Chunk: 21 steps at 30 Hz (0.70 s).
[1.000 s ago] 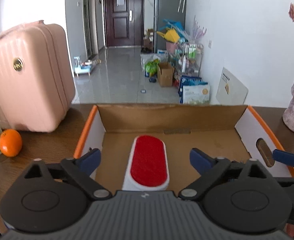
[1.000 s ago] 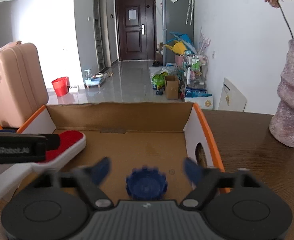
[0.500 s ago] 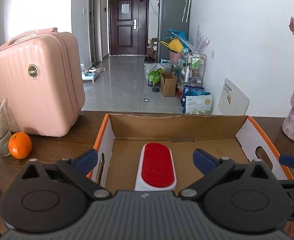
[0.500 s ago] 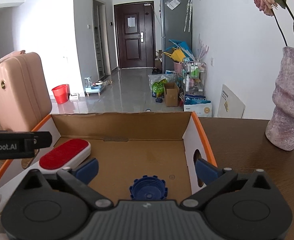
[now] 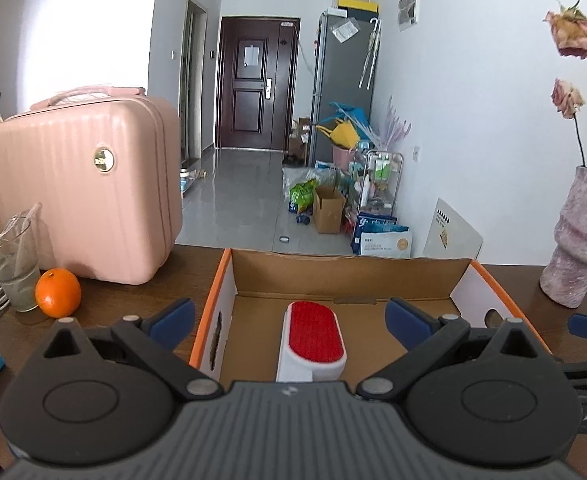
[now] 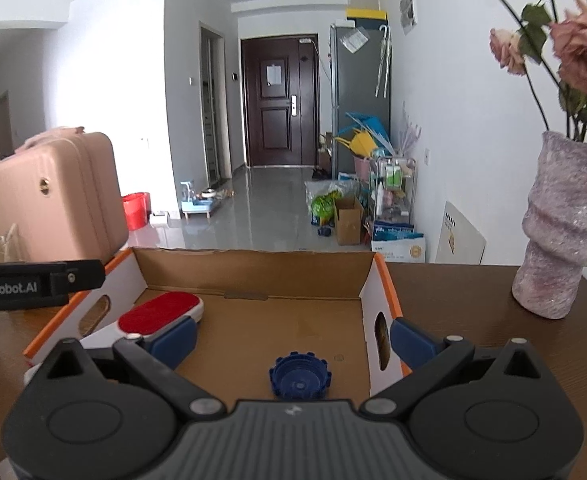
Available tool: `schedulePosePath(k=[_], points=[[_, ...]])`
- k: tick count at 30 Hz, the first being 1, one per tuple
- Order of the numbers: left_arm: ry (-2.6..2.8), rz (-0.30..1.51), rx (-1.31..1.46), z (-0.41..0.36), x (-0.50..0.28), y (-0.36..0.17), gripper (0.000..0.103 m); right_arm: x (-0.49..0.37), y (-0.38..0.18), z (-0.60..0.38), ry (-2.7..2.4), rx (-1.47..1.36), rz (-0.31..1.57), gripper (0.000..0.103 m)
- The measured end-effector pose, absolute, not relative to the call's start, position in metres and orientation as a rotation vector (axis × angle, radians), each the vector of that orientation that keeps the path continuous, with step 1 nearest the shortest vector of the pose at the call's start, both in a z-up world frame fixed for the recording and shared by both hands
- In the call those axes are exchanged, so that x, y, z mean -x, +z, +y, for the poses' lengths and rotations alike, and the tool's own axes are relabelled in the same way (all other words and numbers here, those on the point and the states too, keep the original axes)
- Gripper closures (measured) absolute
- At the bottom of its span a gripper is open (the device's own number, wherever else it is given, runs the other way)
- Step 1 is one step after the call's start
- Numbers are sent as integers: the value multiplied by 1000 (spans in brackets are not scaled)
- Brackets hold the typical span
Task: Organize rigid objects
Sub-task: 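Withdraw both tools from the box back over the table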
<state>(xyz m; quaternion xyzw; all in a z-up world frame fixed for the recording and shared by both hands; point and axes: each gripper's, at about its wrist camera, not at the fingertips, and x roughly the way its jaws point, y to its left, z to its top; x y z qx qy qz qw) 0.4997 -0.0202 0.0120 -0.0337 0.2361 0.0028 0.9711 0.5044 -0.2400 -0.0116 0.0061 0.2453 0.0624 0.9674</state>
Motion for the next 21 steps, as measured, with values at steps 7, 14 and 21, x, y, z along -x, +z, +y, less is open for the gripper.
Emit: schedulePosePath(k=[7,14,21], points=[[-2,467,57,-20,-465,6,0,-464,-11,-246,127,-19,446,0],[-12,473,50,-19,-429,-4,0,-424,-11,-255,118,-34,397,0],[-18,467,63,-19,-391,-7,0,-390,-15,-257,114,-40,391,0]])
